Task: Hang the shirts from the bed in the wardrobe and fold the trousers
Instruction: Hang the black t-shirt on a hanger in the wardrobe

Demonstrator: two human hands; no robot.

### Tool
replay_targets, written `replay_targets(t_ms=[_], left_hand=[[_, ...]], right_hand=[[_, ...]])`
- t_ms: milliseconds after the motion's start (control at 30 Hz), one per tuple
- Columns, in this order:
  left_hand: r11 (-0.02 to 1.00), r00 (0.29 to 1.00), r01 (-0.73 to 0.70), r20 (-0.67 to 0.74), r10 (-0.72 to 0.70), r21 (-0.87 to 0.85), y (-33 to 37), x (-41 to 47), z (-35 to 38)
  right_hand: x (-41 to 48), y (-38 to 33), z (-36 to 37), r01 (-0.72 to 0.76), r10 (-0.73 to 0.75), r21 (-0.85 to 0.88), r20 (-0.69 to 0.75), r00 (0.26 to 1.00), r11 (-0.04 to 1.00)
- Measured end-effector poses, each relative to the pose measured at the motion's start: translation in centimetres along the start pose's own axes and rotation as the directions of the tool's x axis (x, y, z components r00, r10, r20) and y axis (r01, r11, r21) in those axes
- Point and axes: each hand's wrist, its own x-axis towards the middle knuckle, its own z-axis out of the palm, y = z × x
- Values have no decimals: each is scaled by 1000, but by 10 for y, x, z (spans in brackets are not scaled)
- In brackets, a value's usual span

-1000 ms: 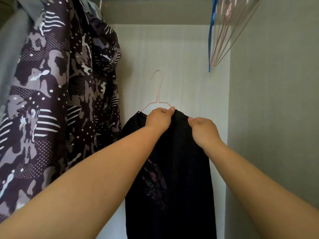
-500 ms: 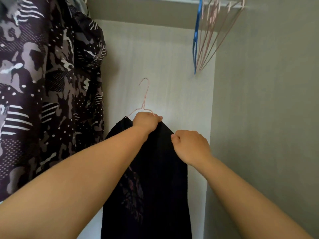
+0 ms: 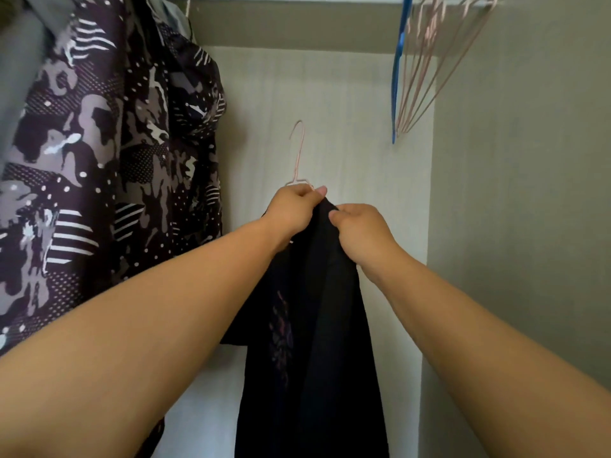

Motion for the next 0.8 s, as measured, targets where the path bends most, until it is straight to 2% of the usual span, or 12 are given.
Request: replay_targets(t_ms=[100, 167, 267, 300, 367, 433, 467, 533, 600, 667, 733, 800], left_hand=[[976, 978, -210, -3, 210, 53, 0, -7, -8], [954, 958, -281, -35, 286, 106, 1, -15, -15], [949, 939, -265, -177, 294, 172, 5, -34, -32], [951, 945, -248, -170, 279, 183, 6, -40, -39], [933, 963, -230, -72, 259, 276, 7, -48, -50], [852, 974, -212, 29, 226, 479, 11, -53, -56], [785, 975, -202, 44, 218, 585, 12, -53, -57], [619, 953, -206, 13, 302, 758, 14, -50, -62], [525, 891, -245, -25, 454, 815, 18, -42, -72], [439, 830, -295, 0, 558, 849, 22, -36, -84], [354, 799, -314, 44, 599, 881, 26, -29, -93], [326, 787, -302, 41, 615, 896, 30, -22, -101]], right_hand=[[12, -15, 6, -45, 61, 151, -105, 993, 988], [24, -26, 6, -66, 100, 195, -168, 981, 979], [42, -42, 9, -70, 114, 210, -207, 972, 975], [48, -47, 11, -59, 106, 222, -206, 973, 973], [58, -56, 16, -30, 81, 234, -208, 975, 972], [70, -68, 20, -13, 64, 221, -227, 972, 975], [76, -75, 22, -8, 57, 205, -233, 971, 979], [87, -87, 25, 14, 23, 151, -239, 971, 988], [98, -98, 26, 49, -18, 113, -265, 964, 992], [107, -108, 27, 91, -58, 101, -292, 955, 991], [113, -116, 28, 125, -97, 73, -308, 946, 989], [120, -123, 28, 141, -122, 37, -321, 939, 989]])
